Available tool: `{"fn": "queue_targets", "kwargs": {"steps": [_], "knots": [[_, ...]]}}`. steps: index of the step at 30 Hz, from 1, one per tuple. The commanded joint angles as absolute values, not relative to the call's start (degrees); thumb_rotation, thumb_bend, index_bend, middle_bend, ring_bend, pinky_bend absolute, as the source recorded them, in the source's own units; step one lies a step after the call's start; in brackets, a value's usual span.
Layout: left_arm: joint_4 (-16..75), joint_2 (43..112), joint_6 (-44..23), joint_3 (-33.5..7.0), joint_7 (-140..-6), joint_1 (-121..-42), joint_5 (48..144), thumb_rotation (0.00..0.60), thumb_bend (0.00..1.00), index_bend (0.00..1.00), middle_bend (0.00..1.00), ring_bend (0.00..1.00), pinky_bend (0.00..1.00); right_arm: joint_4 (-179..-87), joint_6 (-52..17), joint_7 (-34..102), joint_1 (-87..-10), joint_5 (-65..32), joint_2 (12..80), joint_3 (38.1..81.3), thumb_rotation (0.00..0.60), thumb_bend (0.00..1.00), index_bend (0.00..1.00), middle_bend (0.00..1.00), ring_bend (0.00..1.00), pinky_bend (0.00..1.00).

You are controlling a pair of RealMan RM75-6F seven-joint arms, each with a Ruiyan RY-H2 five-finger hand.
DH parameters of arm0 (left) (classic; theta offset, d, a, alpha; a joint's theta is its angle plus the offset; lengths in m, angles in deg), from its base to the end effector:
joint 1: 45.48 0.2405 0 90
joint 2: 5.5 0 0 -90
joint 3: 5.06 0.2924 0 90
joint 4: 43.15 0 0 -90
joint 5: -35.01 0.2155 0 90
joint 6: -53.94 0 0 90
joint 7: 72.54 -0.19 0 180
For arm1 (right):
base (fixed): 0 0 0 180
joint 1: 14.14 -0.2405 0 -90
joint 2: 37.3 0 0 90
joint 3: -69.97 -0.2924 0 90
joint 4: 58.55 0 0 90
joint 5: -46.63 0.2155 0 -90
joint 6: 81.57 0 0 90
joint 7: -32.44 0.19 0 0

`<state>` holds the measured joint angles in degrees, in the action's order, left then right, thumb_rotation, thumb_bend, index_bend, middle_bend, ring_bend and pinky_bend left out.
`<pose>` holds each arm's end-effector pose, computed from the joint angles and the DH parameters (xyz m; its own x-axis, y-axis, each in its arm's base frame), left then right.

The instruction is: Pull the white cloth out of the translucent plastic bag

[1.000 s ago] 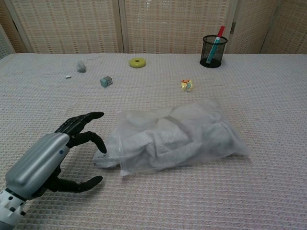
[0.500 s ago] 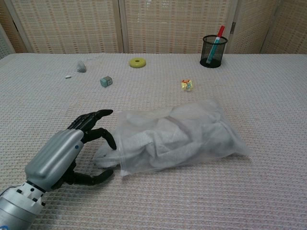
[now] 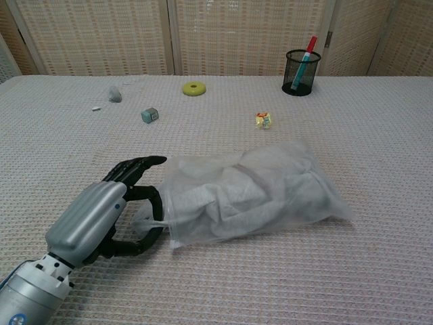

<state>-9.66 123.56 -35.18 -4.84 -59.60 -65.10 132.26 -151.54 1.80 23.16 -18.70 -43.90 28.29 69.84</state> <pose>-0.1905 0.2674 -0.1599 0.0928 0.0156 0.9956 0.8911 -0.4474 -0.0761 -0.3350 -0.2166 0.1401 0.5164 -0.0694 0.8536 -0.8551 -0.0958 0.5095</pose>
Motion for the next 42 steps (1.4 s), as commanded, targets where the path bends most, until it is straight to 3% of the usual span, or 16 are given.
{"fn": "queue_targets", "kwargs": {"steps": [1, 6, 9, 17, 22, 42], "knots": [[-9.73, 123.61, -35.25, -4.75, -59.75, -65.33, 132.21, 0.6, 0.49, 0.68, 0.13, 0.0, 0.04, -151.44, 1.28, 22.65, -18.89, -43.64, 28.59, 69.85, 0.6, 0.06, 0.0, 0.0, 0.0, 0.0], [-8.76, 123.16, -35.74, -4.35, -60.26, -65.07, 132.03, 0.6, 0.51, 0.69, 0.14, 0.0, 0.04, -149.54, 1.98, 23.0, -19.6, -45.8, 30.8, 69.72, 0.6, 0.07, 0.0, 0.0, 0.0, 0.0], [-7.51, 122.2, -36.09, -3.41, -60.83, -64.88, 132.53, 0.6, 0.53, 0.72, 0.14, 0.0, 0.04, -145.19, 1.47, 24.88, -21.13, -48.85, 34.88, 70.22, 0.6, 0.15, 0.0, 0.0, 0.0, 0.0], [-2.11, 119.19, -35.59, -1.45, -63.61, -64.76, 133.52, 0.6, 0.51, 0.74, 0.15, 0.0, 0.04, -134.15, 1.22, 31.74, -23.64, -52.63, 45.99, 71.23, 0.6, 0.22, 0.3, 0.0, 0.0, 0.0], [1.27, 117.71, -34.39, -1.41, -65.14, -65.07, 133.24, 0.6, 0.52, 0.75, 0.15, 0.0, 0.04, -129.49, 0.51, 30.87, -24.51, -52.42, 51.43, 71.01, 0.6, 0.24, 0.39, 0.03, 0.0, 0.0], [5.2, 114.57, -32.41, -3.62, -66.8, -66.27, 131.41, 0.6, 0.52, 0.75, 0.15, 0.0, 0.04, -111.66, 1.03, 40.06, -28.04, -49.21, 67.92, 68.34, 0.6, 0.28, 0.47, 0.07, 0.0, 0.0]]}}
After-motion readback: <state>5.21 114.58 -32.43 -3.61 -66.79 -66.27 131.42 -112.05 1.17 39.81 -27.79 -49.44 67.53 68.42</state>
